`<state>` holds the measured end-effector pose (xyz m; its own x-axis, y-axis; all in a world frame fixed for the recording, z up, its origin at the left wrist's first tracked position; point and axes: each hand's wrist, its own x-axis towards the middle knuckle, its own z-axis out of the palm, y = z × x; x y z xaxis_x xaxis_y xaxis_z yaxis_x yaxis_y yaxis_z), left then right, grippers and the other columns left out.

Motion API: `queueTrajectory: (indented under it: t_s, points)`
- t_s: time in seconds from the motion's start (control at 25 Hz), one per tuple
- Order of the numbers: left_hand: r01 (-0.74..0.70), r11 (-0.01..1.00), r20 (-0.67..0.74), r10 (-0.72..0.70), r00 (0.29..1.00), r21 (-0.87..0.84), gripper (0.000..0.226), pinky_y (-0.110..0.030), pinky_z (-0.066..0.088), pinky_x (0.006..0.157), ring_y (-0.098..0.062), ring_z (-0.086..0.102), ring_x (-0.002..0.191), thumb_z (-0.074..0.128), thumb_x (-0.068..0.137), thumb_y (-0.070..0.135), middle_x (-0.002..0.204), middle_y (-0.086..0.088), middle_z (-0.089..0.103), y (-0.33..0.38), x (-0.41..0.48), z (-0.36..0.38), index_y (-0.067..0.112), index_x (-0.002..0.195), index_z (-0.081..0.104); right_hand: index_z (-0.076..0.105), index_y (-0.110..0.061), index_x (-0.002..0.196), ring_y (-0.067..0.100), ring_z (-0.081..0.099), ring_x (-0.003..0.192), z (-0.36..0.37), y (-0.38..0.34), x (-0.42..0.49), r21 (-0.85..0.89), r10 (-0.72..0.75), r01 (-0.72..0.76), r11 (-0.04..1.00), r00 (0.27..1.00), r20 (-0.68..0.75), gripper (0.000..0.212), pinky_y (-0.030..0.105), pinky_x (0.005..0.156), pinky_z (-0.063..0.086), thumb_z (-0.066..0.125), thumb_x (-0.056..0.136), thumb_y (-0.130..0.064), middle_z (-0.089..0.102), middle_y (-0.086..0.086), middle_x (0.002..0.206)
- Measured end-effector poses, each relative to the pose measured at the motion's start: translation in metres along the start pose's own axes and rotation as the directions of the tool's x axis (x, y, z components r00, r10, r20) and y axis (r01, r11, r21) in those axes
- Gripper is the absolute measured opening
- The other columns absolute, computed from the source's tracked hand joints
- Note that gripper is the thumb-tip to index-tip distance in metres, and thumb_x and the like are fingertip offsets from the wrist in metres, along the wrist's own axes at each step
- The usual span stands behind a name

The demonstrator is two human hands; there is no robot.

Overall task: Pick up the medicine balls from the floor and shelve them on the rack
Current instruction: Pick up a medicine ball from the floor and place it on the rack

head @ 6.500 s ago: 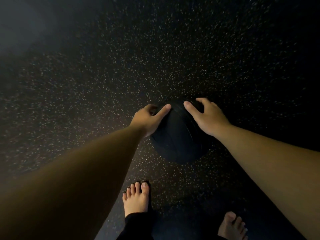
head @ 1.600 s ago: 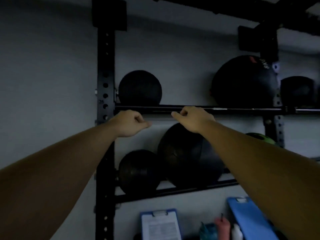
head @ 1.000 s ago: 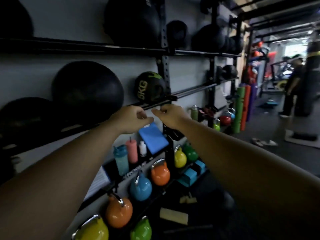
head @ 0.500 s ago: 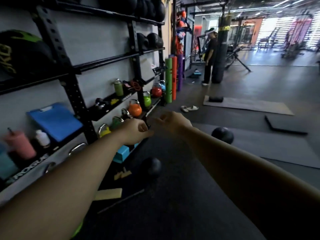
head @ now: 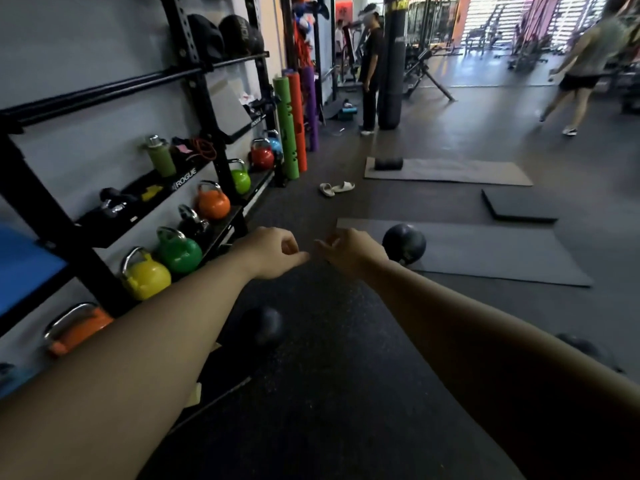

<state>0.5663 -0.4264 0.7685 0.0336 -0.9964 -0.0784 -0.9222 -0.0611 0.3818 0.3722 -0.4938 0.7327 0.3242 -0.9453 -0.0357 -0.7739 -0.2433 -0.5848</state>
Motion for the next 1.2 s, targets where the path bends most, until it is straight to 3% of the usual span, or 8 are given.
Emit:
queueTrajectory:
  t_s: [0.2,0.4,0.56,0.72,0.8,0.92,1.04,1.2]
  points:
    - [0.073,0.996,-0.035,-0.075,0.997,-0.049,0.039,-0.046,0.059,0.094,-0.018,0.07,0.099,0.07,0.083,0.072,0.101,0.01,0.075,-0.081,0.075,-0.012,0.034,0.091,0.071,0.06,-0.035,0.096,0.018,0.067,0.083,0.051,-0.034,0.095,-0.013,-0.043,0.044,0.999,0.997,0.061,0.044,0.048,0.078,0.06,0.051,0.086,-0.077,0.066,-0.006,0.091]
    - [0.173,0.982,-0.016,-0.174,0.985,-0.073,0.038,-0.043,0.059,0.092,-0.017,0.069,0.099,0.067,0.081,0.075,0.103,0.011,0.072,-0.168,0.139,-0.031,0.037,0.087,0.067,0.063,-0.027,0.115,0.024,0.068,0.097,0.09,-0.08,0.197,-0.02,-0.097,0.101,0.995,0.986,0.138,0.053,0.05,0.087,0.058,0.055,0.089,-0.073,0.07,0.001,0.109]
    - [0.269,0.96,0.006,-0.27,0.963,-0.073,0.037,-0.04,0.058,0.089,-0.017,0.068,0.096,0.069,0.084,0.073,0.103,0.009,0.072,-0.23,0.199,-0.03,0.037,0.086,0.064,0.062,-0.028,0.12,0.023,0.068,0.096,0.122,-0.093,0.282,-0.015,-0.136,0.142,0.99,0.97,0.203,0.052,0.046,0.084,0.059,0.054,0.092,-0.071,0.069,0.0,0.112]
    - [0.387,0.921,0.061,-0.385,0.921,-0.042,0.039,-0.038,0.057,0.082,-0.016,0.067,0.095,0.066,0.083,0.077,0.099,0.012,0.071,-0.282,0.259,-0.009,0.038,0.088,0.064,0.06,-0.034,0.109,0.016,0.067,0.084,0.167,-0.081,0.371,-0.036,-0.156,0.174,0.984,0.944,0.289,0.045,0.042,0.077,0.06,0.052,0.088,-0.074,0.068,-0.006,0.099]
    - [0.472,0.881,0.063,-0.469,0.881,-0.031,0.039,-0.033,0.05,0.071,-0.015,0.066,0.094,0.066,0.084,0.077,0.102,0.013,0.071,-0.309,0.294,0.003,0.038,0.091,0.065,0.061,-0.035,0.109,0.012,0.067,0.08,0.195,-0.073,0.429,-0.038,-0.177,0.202,0.979,0.92,0.351,0.044,0.039,0.072,0.059,0.052,0.089,-0.073,0.067,-0.009,0.095]
    - [0.612,0.787,0.071,-0.608,0.791,-0.083,0.04,-0.033,0.049,0.074,-0.018,0.066,0.098,0.068,0.084,0.075,0.105,0.011,0.069,-0.346,0.339,0.026,0.037,0.097,0.068,0.061,-0.035,0.11,0.013,0.066,0.08,0.235,-0.064,0.505,-0.077,-0.176,0.242,0.967,0.857,0.485,0.047,0.039,0.072,0.059,0.051,0.087,-0.075,0.066,-0.009,0.093]
    - [0.703,0.677,0.115,-0.698,0.707,-0.216,0.034,-0.036,0.056,0.085,-0.018,0.069,0.101,0.072,0.086,0.068,0.104,0.01,0.072,-0.38,0.367,0.06,0.036,0.097,0.067,0.061,-0.033,0.124,0.016,0.066,0.089,0.277,-0.051,0.557,-0.126,-0.179,0.304,0.944,0.795,0.579,0.059,0.043,0.083,0.058,0.047,0.086,-0.076,0.068,-0.007,0.106]
    - [0.773,0.515,0.209,-0.765,0.61,-0.37,0.036,-0.028,0.053,0.074,-0.009,0.069,0.093,0.074,0.088,0.064,0.106,0.012,0.072,-0.439,0.39,0.135,0.034,0.107,0.067,0.058,-0.031,0.134,0.021,0.066,0.104,0.37,-0.022,0.602,-0.164,-0.104,0.317,0.934,0.682,0.724,0.062,0.044,0.088,0.056,0.048,0.09,-0.073,0.068,-0.002,0.125]
